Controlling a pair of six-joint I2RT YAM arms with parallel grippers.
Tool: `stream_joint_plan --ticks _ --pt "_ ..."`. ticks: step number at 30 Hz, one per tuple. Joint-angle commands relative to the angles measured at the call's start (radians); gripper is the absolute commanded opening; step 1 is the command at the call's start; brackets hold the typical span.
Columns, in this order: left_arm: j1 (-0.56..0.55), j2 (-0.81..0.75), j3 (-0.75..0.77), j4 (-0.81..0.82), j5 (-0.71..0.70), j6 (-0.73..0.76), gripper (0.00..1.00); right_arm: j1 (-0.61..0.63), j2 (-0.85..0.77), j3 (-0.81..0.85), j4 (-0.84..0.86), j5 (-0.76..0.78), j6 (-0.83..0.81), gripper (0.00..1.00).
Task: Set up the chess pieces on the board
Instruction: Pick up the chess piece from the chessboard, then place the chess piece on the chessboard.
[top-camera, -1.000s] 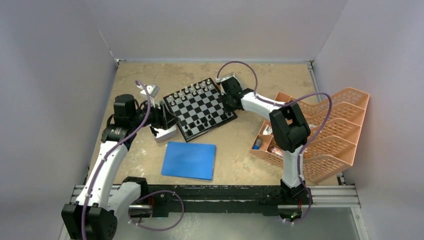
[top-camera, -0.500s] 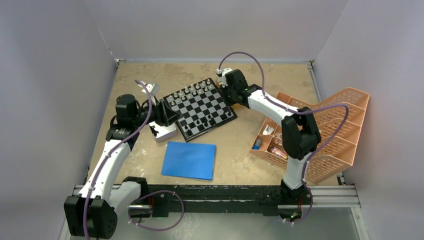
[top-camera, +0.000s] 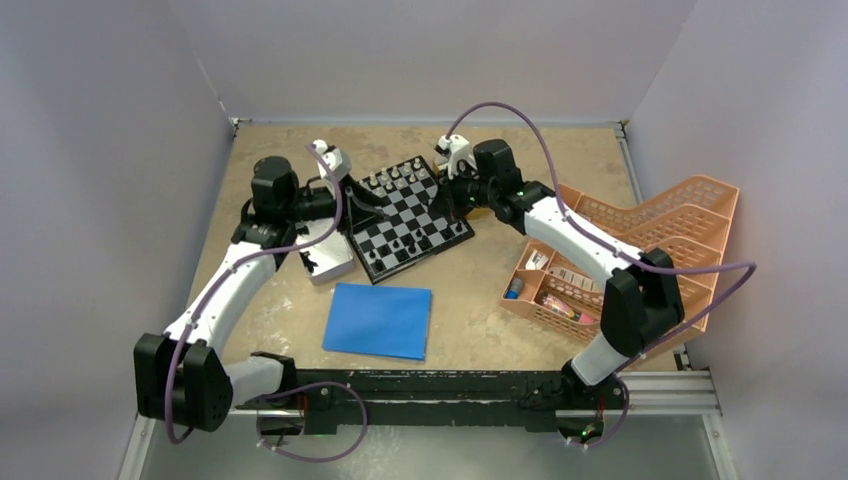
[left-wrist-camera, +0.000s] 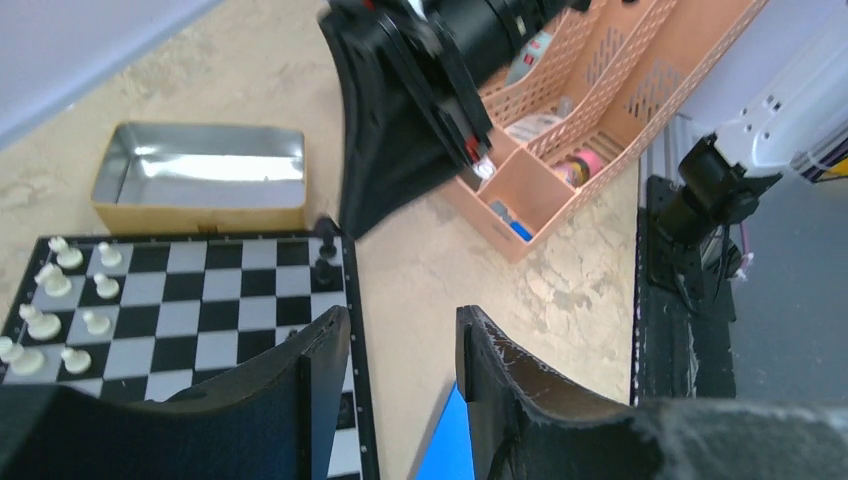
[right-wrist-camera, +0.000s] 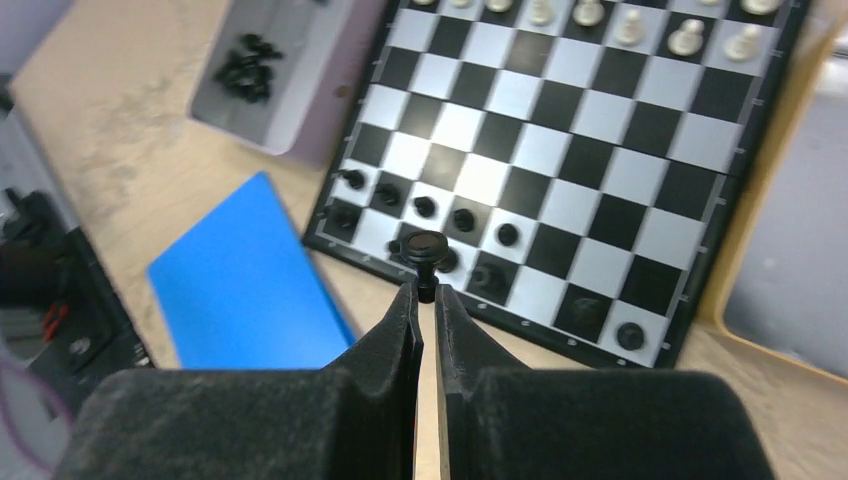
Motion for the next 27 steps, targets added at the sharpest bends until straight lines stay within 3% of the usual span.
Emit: stream_joint_plan --ticks 1,4,7,13,19,24,27 --pt "-0.001 0.052 0.12 0.065 0.094 -0.051 0.44 0.003 -0.073 -0.051 0.104 -0.21 0.015 0.04" --pt "-0.001 0.046 0.092 0.113 0.127 -0.055 0.51 0.003 -0.096 -0.067 0.115 -0.281 0.008 0.04" --pt "0.003 0.056 0.085 0.149 0.077 -0.188 0.56 0.004 -0.126 -0.086 0.138 -0.349 0.006 0.04" --pt "0.005 0.128 0.2 0.044 0.12 -0.444 0.55 0.004 -0.158 -0.089 0.163 -0.423 -0.003 0.05" --pt "0.0 0.254 0.267 -0.07 0.275 -0.608 0.51 0.008 -0.16 -0.089 0.194 -0.45 0.02 0.05" --pt "-0.01 0.256 0.227 -0.057 0.267 -0.633 0.5 0.012 -0.151 -0.092 0.233 -0.468 0.051 0.05" --pt "-0.01 0.281 0.231 -0.136 0.249 -0.592 0.5 0.02 -0.134 -0.087 0.247 -0.483 0.059 0.05"
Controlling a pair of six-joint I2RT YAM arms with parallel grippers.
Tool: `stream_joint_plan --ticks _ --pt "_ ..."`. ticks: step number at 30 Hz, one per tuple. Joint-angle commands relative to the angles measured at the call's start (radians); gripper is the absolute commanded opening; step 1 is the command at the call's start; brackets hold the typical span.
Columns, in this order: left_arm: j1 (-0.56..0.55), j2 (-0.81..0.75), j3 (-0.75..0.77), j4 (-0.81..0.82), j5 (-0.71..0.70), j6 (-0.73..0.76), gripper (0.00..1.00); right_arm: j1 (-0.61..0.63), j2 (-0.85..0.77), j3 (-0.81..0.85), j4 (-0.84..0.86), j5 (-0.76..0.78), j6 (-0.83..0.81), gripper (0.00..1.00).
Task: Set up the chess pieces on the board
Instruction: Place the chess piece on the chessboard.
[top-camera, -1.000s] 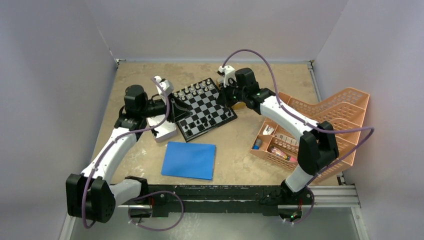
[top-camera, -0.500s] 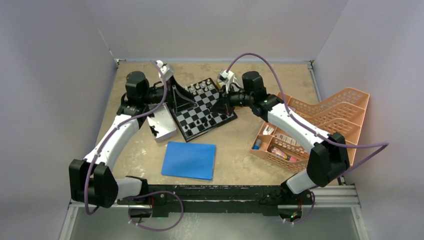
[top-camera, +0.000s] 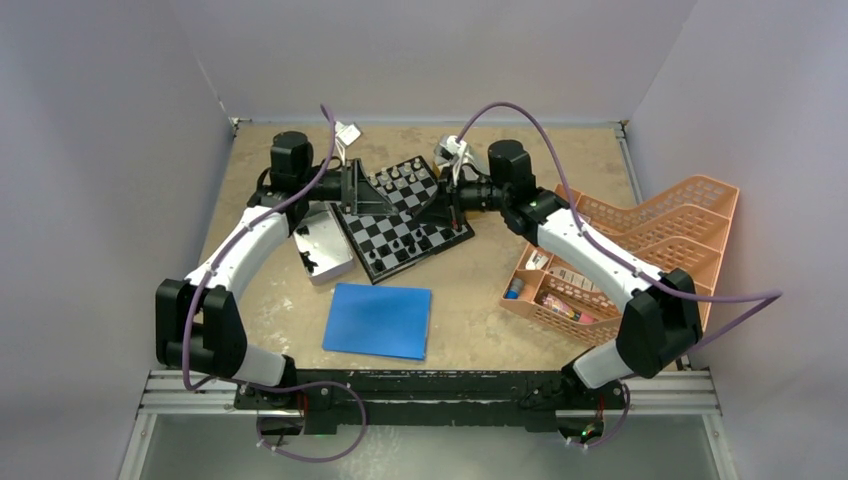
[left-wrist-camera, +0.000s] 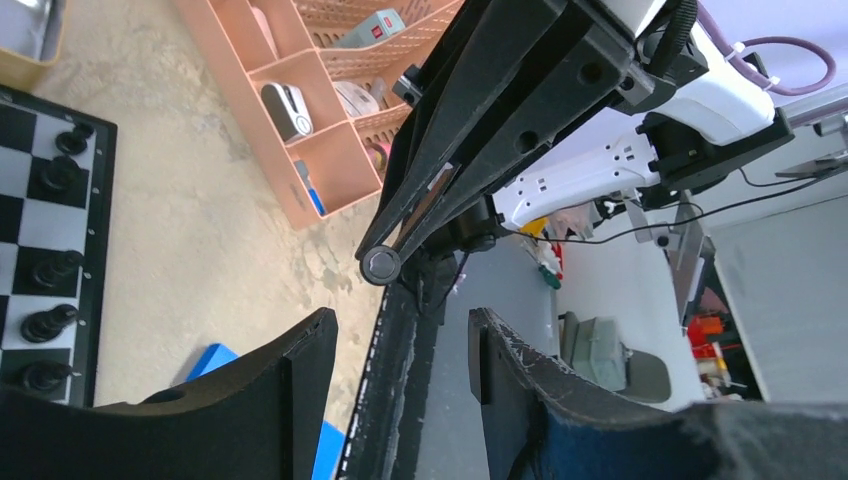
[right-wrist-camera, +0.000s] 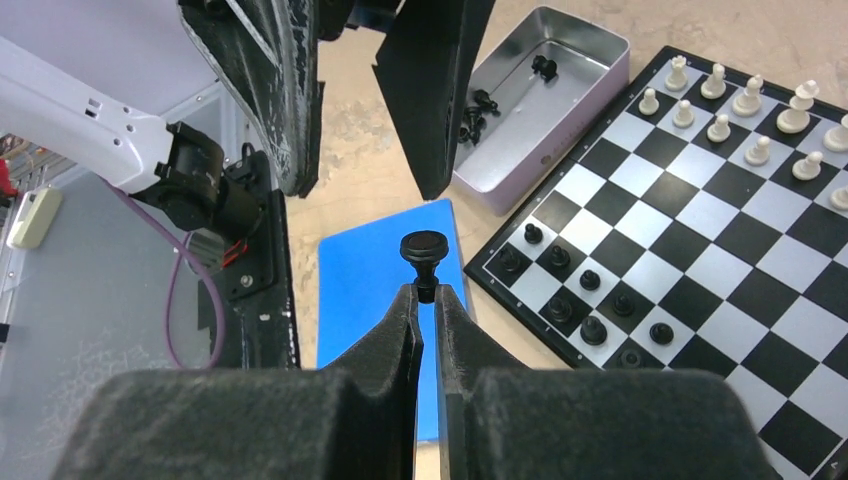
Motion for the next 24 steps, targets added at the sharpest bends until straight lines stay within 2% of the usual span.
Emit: stream_joint_plan --ticks 1,3,11,24 --pt "-0.008 0.021 0.022 -0.098 0.015 0.02 0.51 0.016 0.008 0.009 0.072 -0.053 0.028 0.05" --pt "-0.008 0.047 0.041 -0.138 0.006 0.032 0.51 0.025 0.023 0.02 0.071 -0.052 0.031 0.05" --pt "-0.012 0.049 0.027 -0.04 0.042 -0.048 0.5 0.046 0.058 0.045 0.079 -0.045 0.044 0.05" --pt "-0.015 0.066 0.037 -0.174 0.011 0.064 0.44 0.052 0.093 0.066 0.09 -0.024 0.07 0.04"
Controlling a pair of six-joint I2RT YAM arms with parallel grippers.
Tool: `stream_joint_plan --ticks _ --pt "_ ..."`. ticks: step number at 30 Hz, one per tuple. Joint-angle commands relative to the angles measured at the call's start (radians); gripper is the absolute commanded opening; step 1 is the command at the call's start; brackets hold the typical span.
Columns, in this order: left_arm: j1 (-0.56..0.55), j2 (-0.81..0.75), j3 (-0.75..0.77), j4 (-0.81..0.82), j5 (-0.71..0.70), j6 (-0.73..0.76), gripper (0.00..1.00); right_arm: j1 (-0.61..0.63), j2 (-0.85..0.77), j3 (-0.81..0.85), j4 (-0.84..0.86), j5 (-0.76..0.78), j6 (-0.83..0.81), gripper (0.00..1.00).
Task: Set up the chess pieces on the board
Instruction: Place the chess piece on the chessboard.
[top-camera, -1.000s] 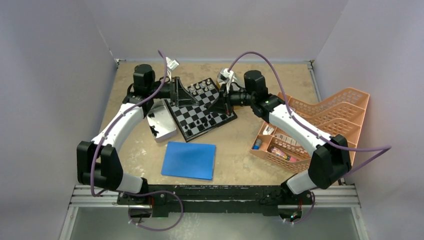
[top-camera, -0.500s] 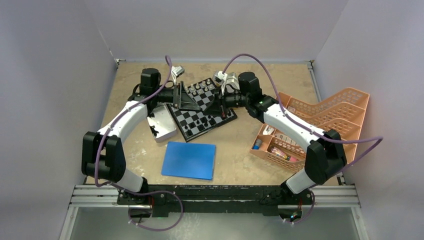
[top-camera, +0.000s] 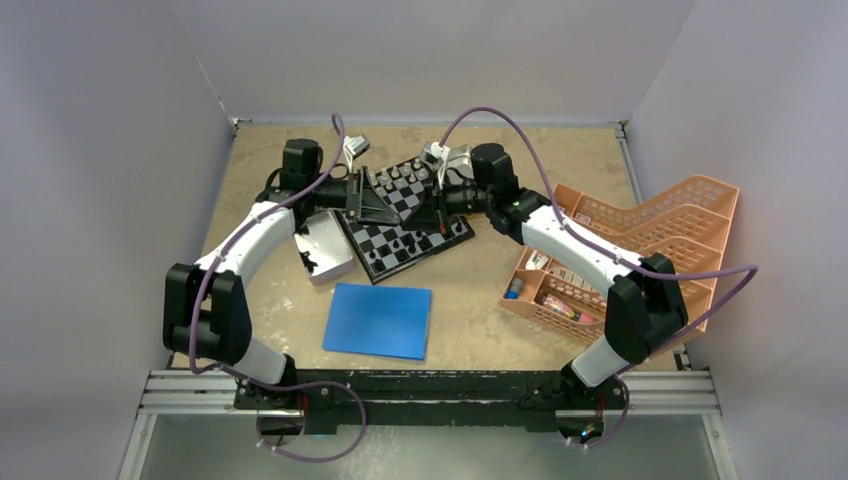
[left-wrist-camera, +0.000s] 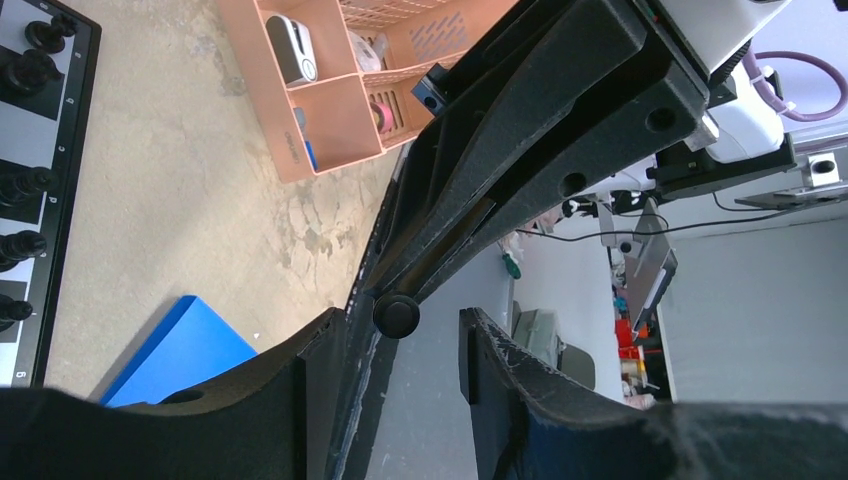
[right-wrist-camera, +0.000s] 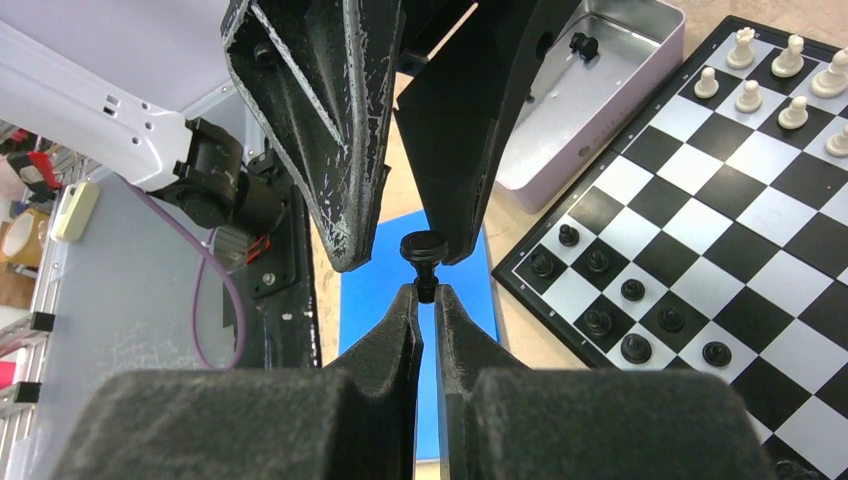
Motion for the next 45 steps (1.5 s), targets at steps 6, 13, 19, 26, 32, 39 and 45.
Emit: stream_joint_plan --ticks 6,13,19,26,32,39,45 --pt "-0.012 -0.008 0.03 -0.018 0.008 0.044 0.41 0.014 0.014 0.044 0.061 -0.006 0.024 0.04" --pt "-0.023 0.004 0.024 -0.009 0.005 0.039 0.3 0.022 0.024 0.04 0.055 -0.003 0.022 0.04" --pt "-0.023 0.006 0.031 -0.03 -0.008 0.043 0.12 0.023 0.024 0.035 0.053 0.004 0.013 0.04" --pt "-0.023 -0.005 0.029 -0.013 -0.066 -0.038 0.05 0.02 -0.011 -0.015 0.103 0.041 0.074 0.14" --pt "-0.02 -0.063 -0.139 0.421 -0.064 -0.413 0.02 0.018 -0.142 -0.194 0.435 0.138 0.357 0.32" --pt "-0.02 -0.124 -0.16 0.505 -0.122 -0.52 0.01 0.015 -0.273 -0.408 0.87 0.207 0.682 0.39" --pt "-0.021 -0.173 -0.237 0.691 -0.17 -0.683 0.0 0.015 -0.314 -0.497 1.029 0.317 0.814 0.45"
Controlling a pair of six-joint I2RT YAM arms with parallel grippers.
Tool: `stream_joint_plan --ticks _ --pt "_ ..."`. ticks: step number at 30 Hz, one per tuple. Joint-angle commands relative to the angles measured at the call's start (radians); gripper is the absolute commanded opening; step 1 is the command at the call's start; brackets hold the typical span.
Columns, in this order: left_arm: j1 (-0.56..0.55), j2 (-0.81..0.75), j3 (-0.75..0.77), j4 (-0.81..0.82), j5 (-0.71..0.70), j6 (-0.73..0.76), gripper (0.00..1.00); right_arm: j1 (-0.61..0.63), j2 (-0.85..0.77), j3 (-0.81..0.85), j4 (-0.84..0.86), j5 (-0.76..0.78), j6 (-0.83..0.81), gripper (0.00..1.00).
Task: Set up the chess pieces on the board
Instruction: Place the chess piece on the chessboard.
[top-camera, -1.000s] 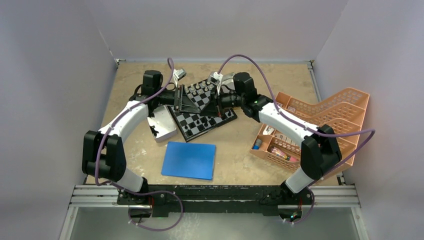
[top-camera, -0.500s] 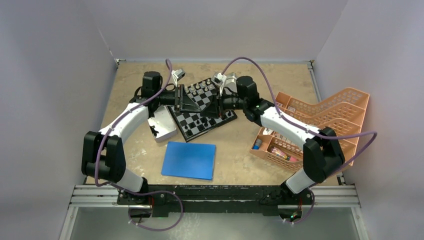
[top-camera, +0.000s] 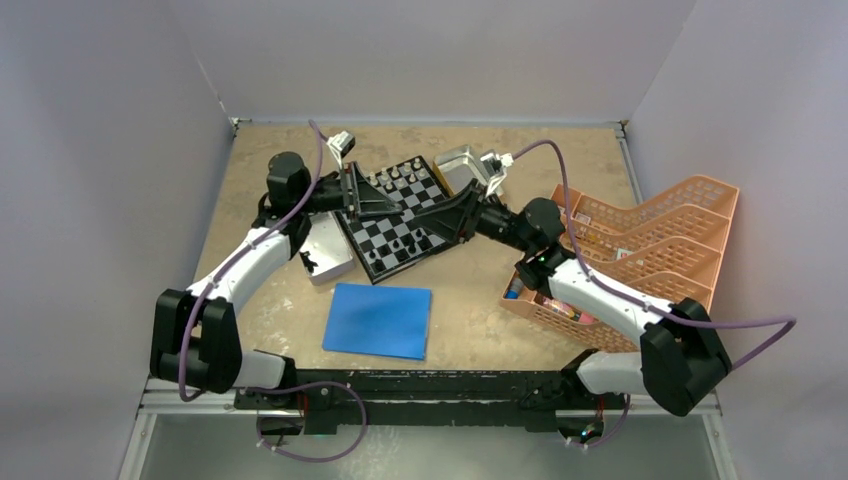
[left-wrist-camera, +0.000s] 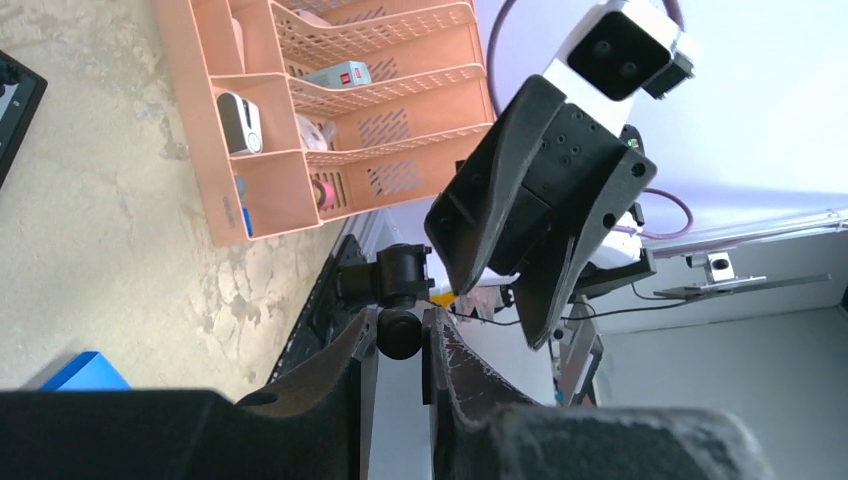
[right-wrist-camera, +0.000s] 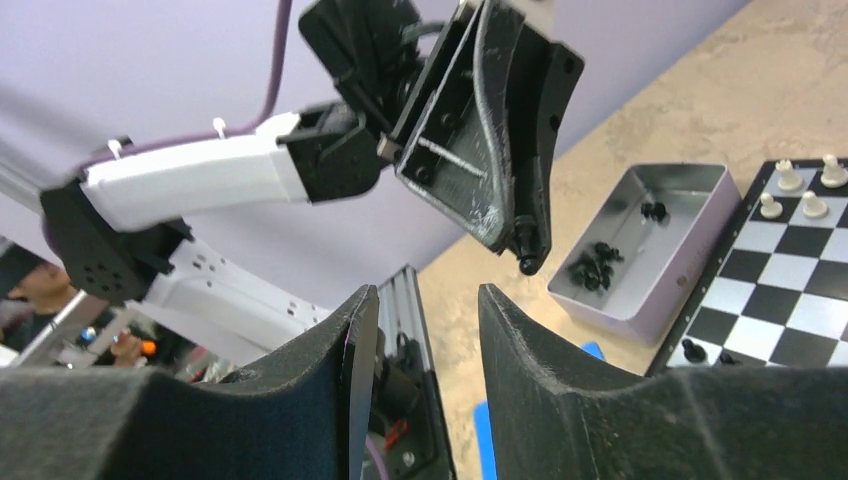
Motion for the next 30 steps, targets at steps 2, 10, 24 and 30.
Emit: stream_joint_plan --ticks 2,10,24,30 --pt "-0.007 -0.056 -0.08 0.275 -0.045 -0.203 0.0 0.003 -0.017 -0.043 0.287 0.094 0.184 0.43" --pt "-0.025 -0.063 -0.117 0.4 -0.056 -0.303 0.01 0.01 0.075 -0.011 0.38 0.059 0.258 0.31" --pt "-0.038 -0.084 -0.154 0.528 -0.111 -0.394 0.0 0.043 0.109 0.007 0.341 0.126 0.227 0.4" --pt "-0.038 -0.095 -0.137 0.517 -0.115 -0.381 0.0 0.043 0.064 -0.021 0.335 0.203 0.211 0.4"
